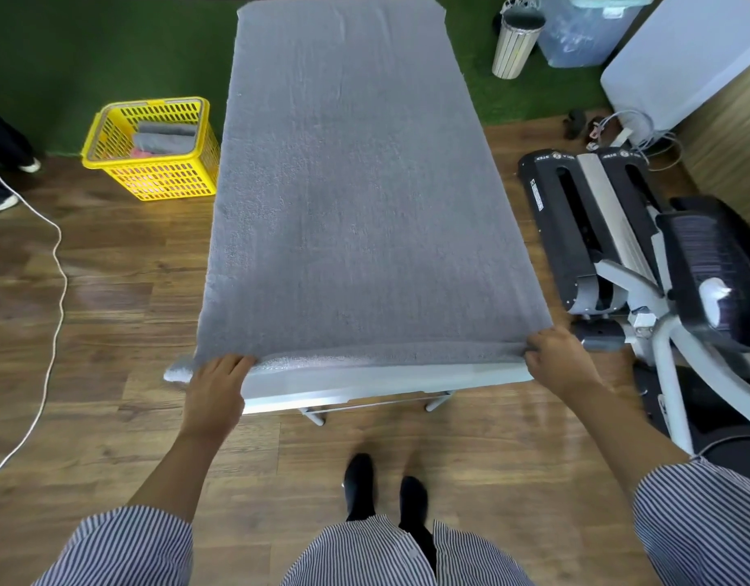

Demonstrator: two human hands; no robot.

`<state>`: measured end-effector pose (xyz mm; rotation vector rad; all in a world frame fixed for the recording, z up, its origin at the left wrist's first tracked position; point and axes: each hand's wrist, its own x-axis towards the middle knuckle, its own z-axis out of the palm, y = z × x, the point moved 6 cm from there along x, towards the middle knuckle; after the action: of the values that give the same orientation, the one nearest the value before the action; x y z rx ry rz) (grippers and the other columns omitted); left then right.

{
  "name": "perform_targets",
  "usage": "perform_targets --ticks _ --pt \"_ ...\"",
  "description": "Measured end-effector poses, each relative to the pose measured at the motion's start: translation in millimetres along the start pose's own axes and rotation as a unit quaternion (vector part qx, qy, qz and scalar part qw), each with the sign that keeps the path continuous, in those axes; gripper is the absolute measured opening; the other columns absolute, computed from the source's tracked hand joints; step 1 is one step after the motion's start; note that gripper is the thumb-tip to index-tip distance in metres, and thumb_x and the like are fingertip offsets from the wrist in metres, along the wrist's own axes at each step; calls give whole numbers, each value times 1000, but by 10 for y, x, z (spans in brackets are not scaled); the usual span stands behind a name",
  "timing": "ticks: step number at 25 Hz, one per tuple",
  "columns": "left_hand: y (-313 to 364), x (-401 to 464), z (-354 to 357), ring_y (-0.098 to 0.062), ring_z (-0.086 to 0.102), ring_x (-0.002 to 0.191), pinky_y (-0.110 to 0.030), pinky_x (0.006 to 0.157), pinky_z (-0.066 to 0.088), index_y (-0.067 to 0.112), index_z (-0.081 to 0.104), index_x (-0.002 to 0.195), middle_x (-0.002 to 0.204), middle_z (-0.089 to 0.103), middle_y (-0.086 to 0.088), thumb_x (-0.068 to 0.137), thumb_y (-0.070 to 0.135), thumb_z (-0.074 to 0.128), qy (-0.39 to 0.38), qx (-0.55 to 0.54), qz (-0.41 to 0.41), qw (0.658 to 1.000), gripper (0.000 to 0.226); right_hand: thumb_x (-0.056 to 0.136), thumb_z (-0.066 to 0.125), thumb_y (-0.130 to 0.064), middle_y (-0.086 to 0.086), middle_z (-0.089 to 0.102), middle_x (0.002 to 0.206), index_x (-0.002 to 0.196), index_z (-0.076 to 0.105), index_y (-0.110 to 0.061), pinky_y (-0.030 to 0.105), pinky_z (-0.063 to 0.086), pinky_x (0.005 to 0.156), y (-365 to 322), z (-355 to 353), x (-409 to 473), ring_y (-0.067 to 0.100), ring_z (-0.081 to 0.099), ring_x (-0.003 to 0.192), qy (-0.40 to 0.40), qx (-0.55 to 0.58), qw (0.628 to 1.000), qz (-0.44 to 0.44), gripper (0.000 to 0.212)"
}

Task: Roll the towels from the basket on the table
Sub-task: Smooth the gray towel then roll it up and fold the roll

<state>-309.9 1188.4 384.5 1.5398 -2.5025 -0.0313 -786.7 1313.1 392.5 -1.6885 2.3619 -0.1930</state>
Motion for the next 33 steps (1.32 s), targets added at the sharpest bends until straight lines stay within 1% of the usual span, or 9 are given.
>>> perform_targets --ticks 2,5,9,11,17,21,26,29,33 --pt "-50 -21 14 -37 62 74 -49 65 52 0 66 100 88 65 -15 54 -25 47 7 11 28 1000 56 67 55 0 7 48 61 59 55 -2 37 42 56 77 27 -5 33 51 70 -1 -11 1000 -3 8" --pt "-108 -43 -98 -40 61 82 -55 78 49 0 65 101 98 65 -18 72 -21 53 56 21 -50 997 38 75 60 3 11 57 94 88 61 -3 42 47 70 196 111 32 31 50 86 2 -59 998 1 14" --pt "-8 -73 -119 -36 63 83 -51 74 51 3 68 94 95 67 -14 79 -3 59 87 32 -23 995 18 67 66 14 13 59 74 77 63 -1 36 41 54 118 18 -72 35 55 70 62 -33 997 -14 18" --pt "-19 -80 -89 -35 63 86 -48 75 52 2 69 96 97 68 -14 75 6 51 80 30 -10 996 28 68 69 4 10 61 79 82 65 -3 36 47 51 58 -15 -152 35 56 76 66 -17 998 -8 16" --pt "14 39 -153 -32 60 65 -42 63 49 5 67 82 76 66 -9 73 4 41 59 46 -17 997 27 67 50 2 11 64 80 80 68 0 38 51 61 51 145 -64 33 59 78 28 -69 996 -49 22" --pt "-67 91 -106 -31 60 56 -40 55 45 8 68 72 63 62 -7 84 16 40 28 47 0 998 32 56 63 16 13 60 63 64 63 -1 41 52 60 -23 87 0 34 57 67 13 -69 996 -54 19" --pt "-88 127 -183 -35 60 72 -46 65 48 5 67 82 87 64 -13 81 3 57 37 47 -36 998 10 74 53 12 17 54 97 89 59 1 44 47 78 -107 8 60 37 52 95 1 -82 996 16 20" --pt "-36 115 -193 -35 58 71 -44 55 47 6 63 82 90 62 -13 77 -9 63 42 24 -67 997 16 57 53 26 20 55 88 85 58 5 46 49 70 -129 -37 39 38 53 84 77 -69 994 -19 35" --pt "52 73 -187 -35 62 77 -43 54 53 4 67 87 89 67 -13 74 10 47 50 -5 -19 999 25 48 60 27 19 60 74 80 63 5 39 49 53 -161 -34 0 37 58 66 85 -37 995 -37 39"
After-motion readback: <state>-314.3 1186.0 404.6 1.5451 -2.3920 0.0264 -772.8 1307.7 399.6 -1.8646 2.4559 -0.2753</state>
